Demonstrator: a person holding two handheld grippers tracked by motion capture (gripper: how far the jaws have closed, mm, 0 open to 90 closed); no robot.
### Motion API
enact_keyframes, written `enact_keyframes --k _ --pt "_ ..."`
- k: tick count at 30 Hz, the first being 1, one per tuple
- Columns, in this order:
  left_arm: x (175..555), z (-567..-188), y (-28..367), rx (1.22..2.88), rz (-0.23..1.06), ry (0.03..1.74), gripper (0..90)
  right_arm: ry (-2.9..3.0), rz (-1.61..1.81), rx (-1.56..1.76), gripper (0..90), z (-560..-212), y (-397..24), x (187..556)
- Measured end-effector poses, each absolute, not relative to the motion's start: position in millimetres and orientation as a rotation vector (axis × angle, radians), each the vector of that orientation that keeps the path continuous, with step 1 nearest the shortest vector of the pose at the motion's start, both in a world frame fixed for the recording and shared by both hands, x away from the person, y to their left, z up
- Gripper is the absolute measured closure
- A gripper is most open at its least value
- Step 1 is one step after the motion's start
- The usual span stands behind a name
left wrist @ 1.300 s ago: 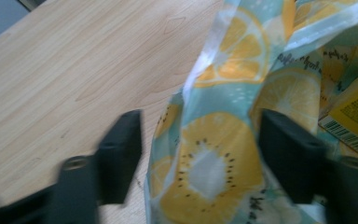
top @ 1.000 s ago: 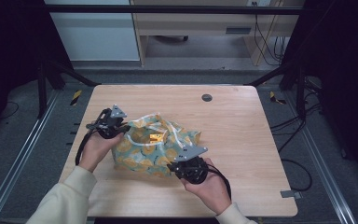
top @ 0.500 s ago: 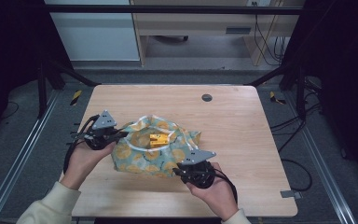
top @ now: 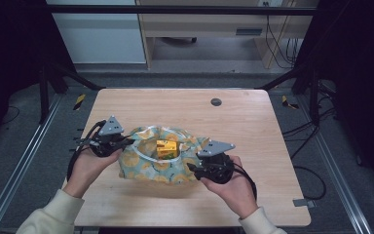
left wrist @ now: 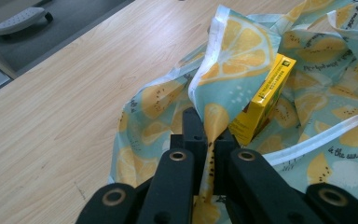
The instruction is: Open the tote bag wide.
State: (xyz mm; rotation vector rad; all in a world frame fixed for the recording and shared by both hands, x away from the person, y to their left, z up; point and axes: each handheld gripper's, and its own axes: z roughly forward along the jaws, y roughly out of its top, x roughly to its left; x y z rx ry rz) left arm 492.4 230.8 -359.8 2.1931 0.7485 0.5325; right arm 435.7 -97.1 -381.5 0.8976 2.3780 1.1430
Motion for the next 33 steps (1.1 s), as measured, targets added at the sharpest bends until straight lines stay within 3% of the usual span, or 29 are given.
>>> enact_keyframes --k 6,10,11,15,17,33 --pt "492.1 -360.3 230.1 2.206 0.528 0.742 89.5 2.363 1.097 0.961 44.9 -388.9 -102.5 455.5" --pt "492.4 -360.1 227.9 2.214 0.527 0.734 89.5 2.403 1.083 0.969 44.5 -396.1 -101.1 463.9" --pt "492.1 -359.7 226.9 2.214 0.525 0.731 89.5 2.408 1.084 0.974 45.8 -397.7 -100.6 466.2" --pt "488.5 -355.9 226.3 2.202 0.525 0.717 89.5 2.414 1.098 0.953 76.3 -397.8 -97.9 468.2" --pt "485.4 -353.2 228.3 2.194 0.529 0.710 89.5 2.404 1.122 0.929 82.1 -394.0 -98.3 464.7" --pt "446.0 -357.3 231.7 2.198 0.488 0.612 89.2 2.393 1.149 0.794 86.9 -383.3 -113.5 414.3"
